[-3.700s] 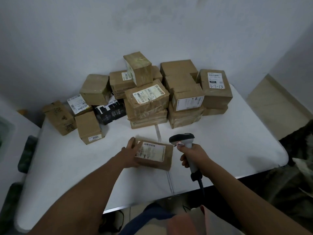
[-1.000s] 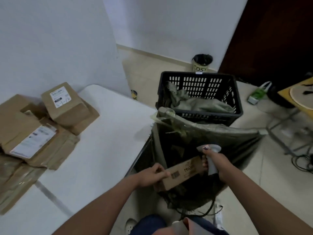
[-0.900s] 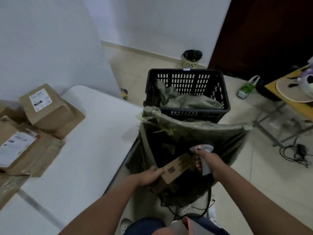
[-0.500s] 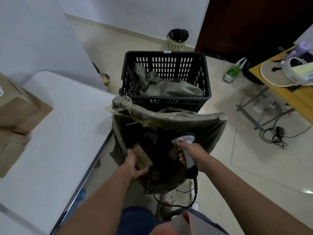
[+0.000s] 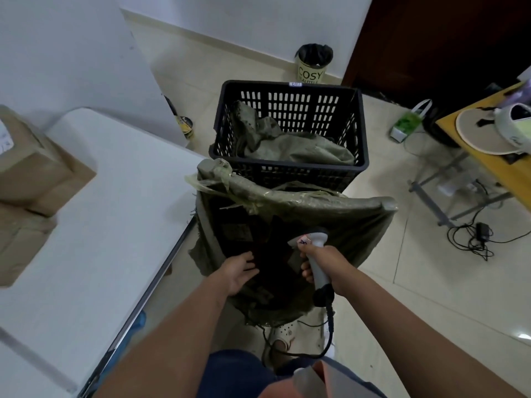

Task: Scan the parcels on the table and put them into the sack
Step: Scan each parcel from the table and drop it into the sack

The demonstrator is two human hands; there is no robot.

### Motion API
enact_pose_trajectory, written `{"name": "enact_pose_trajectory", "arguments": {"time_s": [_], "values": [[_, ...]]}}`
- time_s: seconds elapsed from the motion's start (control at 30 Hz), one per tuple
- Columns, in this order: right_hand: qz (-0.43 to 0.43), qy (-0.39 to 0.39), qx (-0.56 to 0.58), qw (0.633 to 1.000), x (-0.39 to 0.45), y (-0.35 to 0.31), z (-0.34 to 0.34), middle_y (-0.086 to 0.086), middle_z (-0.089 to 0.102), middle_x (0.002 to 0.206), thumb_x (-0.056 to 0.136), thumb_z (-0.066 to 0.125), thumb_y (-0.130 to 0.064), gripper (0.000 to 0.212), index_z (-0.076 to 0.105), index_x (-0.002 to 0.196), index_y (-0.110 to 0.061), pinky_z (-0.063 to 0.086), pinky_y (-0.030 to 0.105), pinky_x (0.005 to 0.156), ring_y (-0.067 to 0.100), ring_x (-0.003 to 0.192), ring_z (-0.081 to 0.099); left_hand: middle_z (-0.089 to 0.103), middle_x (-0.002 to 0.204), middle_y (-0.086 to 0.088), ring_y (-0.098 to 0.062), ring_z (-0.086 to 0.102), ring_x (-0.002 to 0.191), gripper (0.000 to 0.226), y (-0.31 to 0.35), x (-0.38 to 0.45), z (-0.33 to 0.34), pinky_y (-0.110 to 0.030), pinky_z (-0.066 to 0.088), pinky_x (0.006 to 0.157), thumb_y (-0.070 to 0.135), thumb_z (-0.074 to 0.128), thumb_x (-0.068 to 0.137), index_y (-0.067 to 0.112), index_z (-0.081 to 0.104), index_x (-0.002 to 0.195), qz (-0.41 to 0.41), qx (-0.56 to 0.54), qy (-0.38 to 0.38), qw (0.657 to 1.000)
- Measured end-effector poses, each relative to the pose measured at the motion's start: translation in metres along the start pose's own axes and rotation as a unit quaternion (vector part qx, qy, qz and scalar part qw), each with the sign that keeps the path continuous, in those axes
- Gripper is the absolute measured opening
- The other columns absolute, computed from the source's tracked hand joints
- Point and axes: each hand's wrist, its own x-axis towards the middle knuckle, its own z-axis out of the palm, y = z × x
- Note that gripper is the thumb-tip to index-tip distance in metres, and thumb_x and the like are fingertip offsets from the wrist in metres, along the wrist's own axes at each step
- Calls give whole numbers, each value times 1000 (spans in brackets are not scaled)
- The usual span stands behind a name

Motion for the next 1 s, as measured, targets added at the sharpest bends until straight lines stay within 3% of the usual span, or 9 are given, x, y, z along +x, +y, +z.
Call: {"name": "enact_pose_trajectory", "arguments": {"time_s": [0.07,0.2,0.3,0.37,0.47,0.53,0.63,0.8,1.0], "values": [[-3,-7,-7,1000,-2,-3,11,10,62,67,95,62,-33,32,62,99,-1,51,27,51,18,53,60,56,118,-16,-29,58,108,48,2,-8,-14,-32,52,92,17,57,99,2,44,143,-12,11,-14,1000],[-16,-27,-35,999,-9,-19,48,11,60,66,96,62,-31,32,61,99,1,50,29,52,19,55,58,50,138,-18,-30,56,119,46,11,-28,-56,-31,50,97,20,55,100,6,45,143,-4,27,-40,999],[-38,-43,-68,996,-17,-33,90,11,60,66,96,62,-31,33,62,101,1,49,29,51,19,54,58,51,140,-15,-29,59,116,43,17,-42,-101,-28,54,87,23,55,100,9,48,141,15,24,-31,999],[-56,-59,-88,993,-25,-39,123,11,60,68,96,62,-30,33,62,103,2,49,28,50,20,55,58,54,137,-13,-28,60,113,40,20,-55,-136,-29,54,84,24,55,100,9,51,137,28,21,-13,999],[-89,-83,-121,985,-40,-44,181,12,60,66,95,63,-30,35,63,100,4,49,28,49,21,54,58,65,122,-11,-26,65,106,38,21,-77,-196,-35,55,92,23,60,97,5,58,130,60,11,36,998],[-105,-106,-147,978,-49,-46,224,12,60,63,94,64,-32,34,62,96,2,48,27,48,21,51,58,67,112,-10,-26,67,99,35,19,-95,-240,-35,56,85,21,61,97,4,59,126,76,-8,74,994],[-119,-151,-178,965,-67,-47,294,11,59,60,93,66,-31,33,58,97,1,46,27,47,21,48,56,63,118,-13,-29,66,103,30,13,-124,-308,-33,57,79,22,61,97,6,59,122,88,-35,118,988],[-181,-233,-281,913,-104,-41,401,12,64,65,92,65,-39,41,60,105,-1,49,26,49,21,52,61,65,106,-11,-25,65,86,22,-14,-160,-422,-33,53,80,21,55,99,6,63,114,147,-44,236,959],[-251,-300,-374,841,-147,-31,514,10,66,66,91,66,-37,35,64,105,-4,49,25,51,20,54,62,65,117,-12,-23,66,90,20,-48,-210,-526,-28,51,75,18,49,101,11,65,112,196,-43,332,922]]}}
